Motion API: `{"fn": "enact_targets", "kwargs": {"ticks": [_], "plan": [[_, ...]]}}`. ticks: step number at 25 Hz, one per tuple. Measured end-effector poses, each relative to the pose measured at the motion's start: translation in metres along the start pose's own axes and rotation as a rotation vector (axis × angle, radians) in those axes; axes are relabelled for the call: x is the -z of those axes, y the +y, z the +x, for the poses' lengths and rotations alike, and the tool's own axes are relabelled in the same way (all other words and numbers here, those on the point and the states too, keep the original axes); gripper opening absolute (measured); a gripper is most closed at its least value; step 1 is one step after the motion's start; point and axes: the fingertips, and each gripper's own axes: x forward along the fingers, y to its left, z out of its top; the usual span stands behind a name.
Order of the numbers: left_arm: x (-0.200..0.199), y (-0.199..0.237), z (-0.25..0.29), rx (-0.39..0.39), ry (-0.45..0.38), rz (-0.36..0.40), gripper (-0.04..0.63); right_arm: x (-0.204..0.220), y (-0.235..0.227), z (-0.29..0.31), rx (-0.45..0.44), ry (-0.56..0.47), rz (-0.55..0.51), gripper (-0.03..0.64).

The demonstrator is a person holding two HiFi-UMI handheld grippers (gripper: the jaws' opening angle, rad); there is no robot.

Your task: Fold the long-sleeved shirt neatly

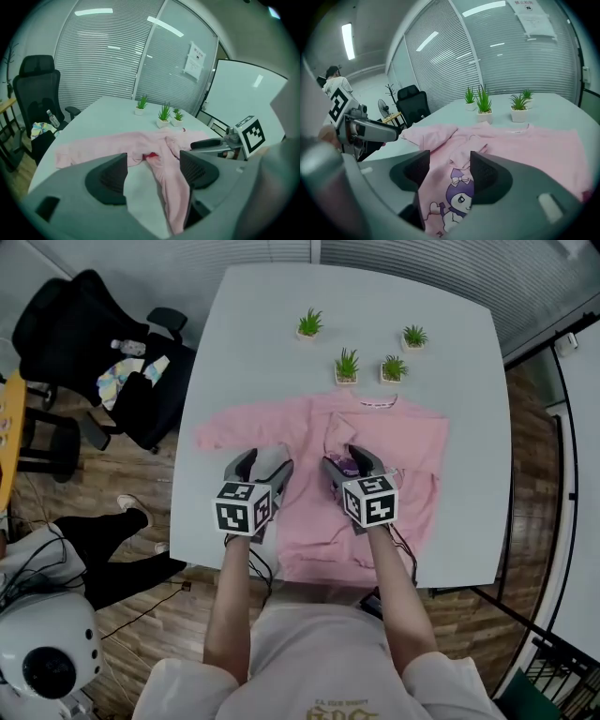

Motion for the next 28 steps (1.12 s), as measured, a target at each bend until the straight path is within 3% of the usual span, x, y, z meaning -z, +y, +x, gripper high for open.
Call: {"fn": "enact_targets", "kwargs": {"ticks": [10, 16, 20, 28], "plan": [[-0.012, -0.004, -0.011, -0.077, -0.040, -0.019, 0.357, -0.032, 0.004, -0.062, -0.055, -0.121, 0.025, 0.275], [-0.016, -0.009, -0.032, -0.163, -0.056, -0.041, 0.357, -0.038, 0.012, -0.070, -0.118, -0.116, 0.004, 0.275], [-0.003, 0.001, -0.054, -0.228, -0.069, -0.100, 0.356, -0.036, 0.024, -0.075, -0.174, -0.109, -0.014, 0.275], [0.019, 0.031, -0.081, -0.284, -0.056, -0.133, 0.345, -0.035, 0.053, -0.071, -0.207, -0.106, -0.017, 0.264]]}}
